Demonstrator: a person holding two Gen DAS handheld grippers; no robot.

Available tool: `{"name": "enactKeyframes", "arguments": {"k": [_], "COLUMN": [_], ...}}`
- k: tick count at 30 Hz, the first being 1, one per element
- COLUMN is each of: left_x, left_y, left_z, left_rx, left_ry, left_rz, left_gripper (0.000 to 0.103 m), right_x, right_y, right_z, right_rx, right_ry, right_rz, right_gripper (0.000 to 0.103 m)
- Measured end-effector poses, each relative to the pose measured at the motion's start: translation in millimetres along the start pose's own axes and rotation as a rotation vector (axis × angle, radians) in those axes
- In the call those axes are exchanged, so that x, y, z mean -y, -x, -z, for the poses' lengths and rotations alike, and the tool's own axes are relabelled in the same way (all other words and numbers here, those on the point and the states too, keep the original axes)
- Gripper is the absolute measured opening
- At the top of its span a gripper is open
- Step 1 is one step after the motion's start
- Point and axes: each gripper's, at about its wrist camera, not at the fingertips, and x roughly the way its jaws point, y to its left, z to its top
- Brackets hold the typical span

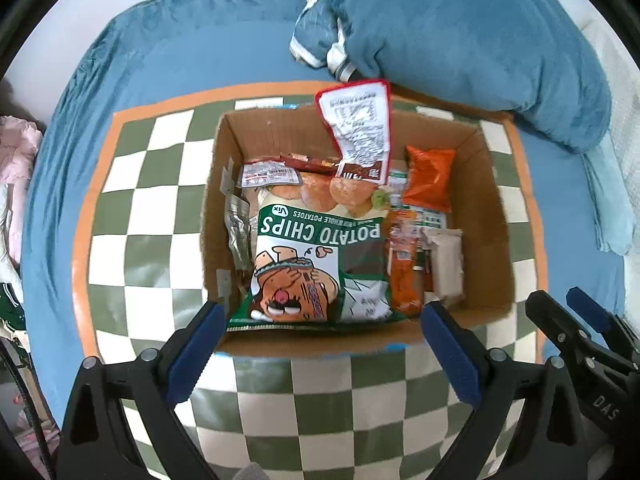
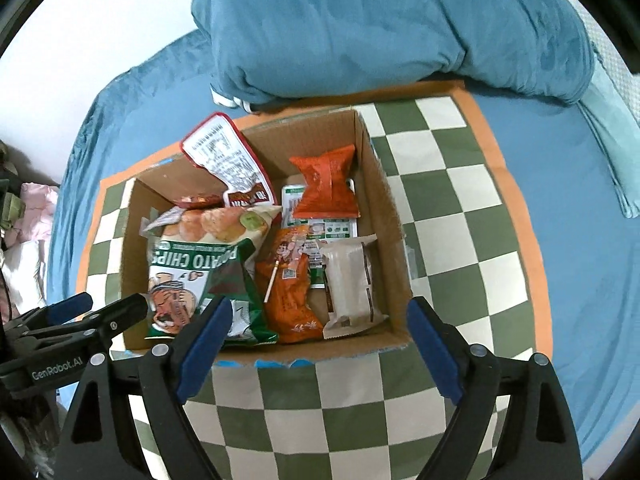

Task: Organize snacks

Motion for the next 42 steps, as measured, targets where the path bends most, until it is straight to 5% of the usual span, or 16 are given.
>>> {"name": "enactKeyframes", "arguments": {"k": [8, 23, 31, 42], "left_x": [10, 28, 33, 41], "left_y": [112, 353, 402, 422], "left_z": [31, 142, 187, 214], "left_rx": [0.084, 0.273, 0.302, 0.367], "left_ry": [0.011, -0.014, -0.01, -0.004], "left_rz": [0.006, -0.015, -0.035, -0.055], "left_gripper": [0.1, 0.1, 0.1, 0.103], "right_x": [-3, -21, -26, -5], "right_y": [104, 391, 474, 517], "right_z": [29, 124, 174, 197], "right_rx": [0.075, 0.235, 0.257, 0.304], "right_ry": [0.002, 0.065, 0.108, 0.113], "right_rz": [0.01, -0.047, -0.065, -0.008], "right_gripper": [0.097, 0.099, 0.1, 0.102]}}
